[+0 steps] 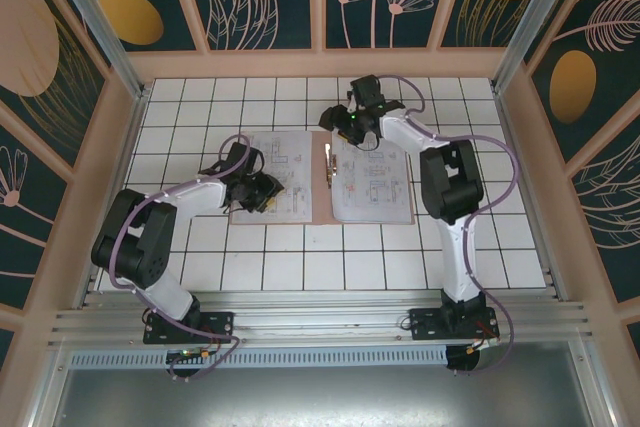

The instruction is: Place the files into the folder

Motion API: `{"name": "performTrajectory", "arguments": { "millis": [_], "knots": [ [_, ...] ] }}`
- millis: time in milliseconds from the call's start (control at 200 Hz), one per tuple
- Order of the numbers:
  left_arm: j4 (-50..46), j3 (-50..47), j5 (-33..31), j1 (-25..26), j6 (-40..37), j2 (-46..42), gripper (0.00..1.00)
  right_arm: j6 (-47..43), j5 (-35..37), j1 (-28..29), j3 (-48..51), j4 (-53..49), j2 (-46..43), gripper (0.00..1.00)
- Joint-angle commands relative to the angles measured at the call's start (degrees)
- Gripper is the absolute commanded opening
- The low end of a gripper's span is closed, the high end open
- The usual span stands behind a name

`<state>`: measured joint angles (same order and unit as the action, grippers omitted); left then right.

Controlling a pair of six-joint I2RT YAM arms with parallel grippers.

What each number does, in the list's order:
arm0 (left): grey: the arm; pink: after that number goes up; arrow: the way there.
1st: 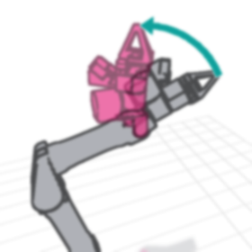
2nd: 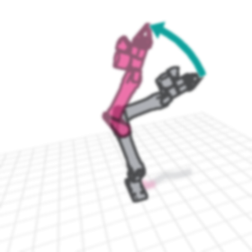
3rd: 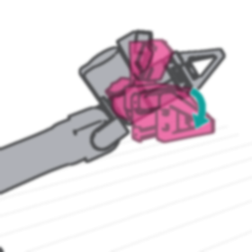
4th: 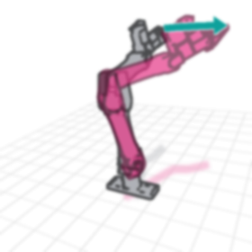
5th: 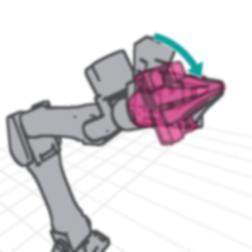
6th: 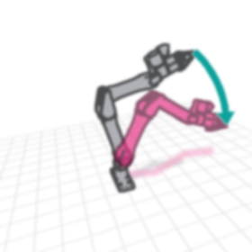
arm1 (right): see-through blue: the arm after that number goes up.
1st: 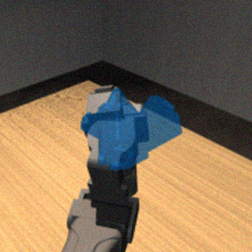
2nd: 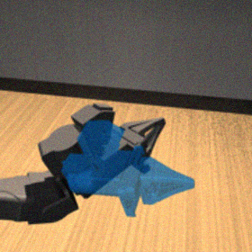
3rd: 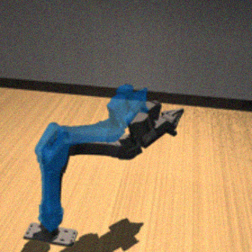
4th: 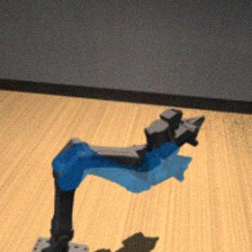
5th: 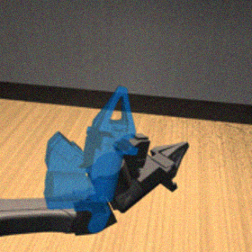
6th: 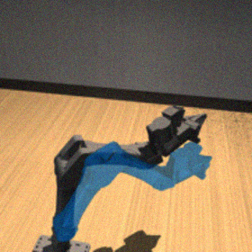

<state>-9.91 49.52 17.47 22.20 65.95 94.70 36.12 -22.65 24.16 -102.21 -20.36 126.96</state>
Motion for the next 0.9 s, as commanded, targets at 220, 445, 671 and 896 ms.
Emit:
{"name": "performTrajectory", "arguments": {
  "millis": [220, 445, 671, 896],
  "knots": [
    [-0.8, -2.5, 0.7, -0.5, -3.7, 2.0, 0.36, -2.8, -3.0, 1.8, -10.8, -7.0, 8.2, 0.62],
    [0.0, -2.5, 1.5, -0.5, -3.2, 2.6, 0.36, -2.7, -6.8, 2.0, -11.6, -7.1, 9.0, 0.62],
    [0.8, -2.6, 1.9, -0.5, -2.6, 2.8, 0.35, -2.3, -9.8, 2.2, -9.5, -6.1, 6.2, 0.62],
    [2.1, -2.9, 2.0, -0.5, -1.6, 3.1, 0.35, -0.1, -13.1, 2.5, -1.8, -2.5, -0.7, 0.62]
  ]
}}
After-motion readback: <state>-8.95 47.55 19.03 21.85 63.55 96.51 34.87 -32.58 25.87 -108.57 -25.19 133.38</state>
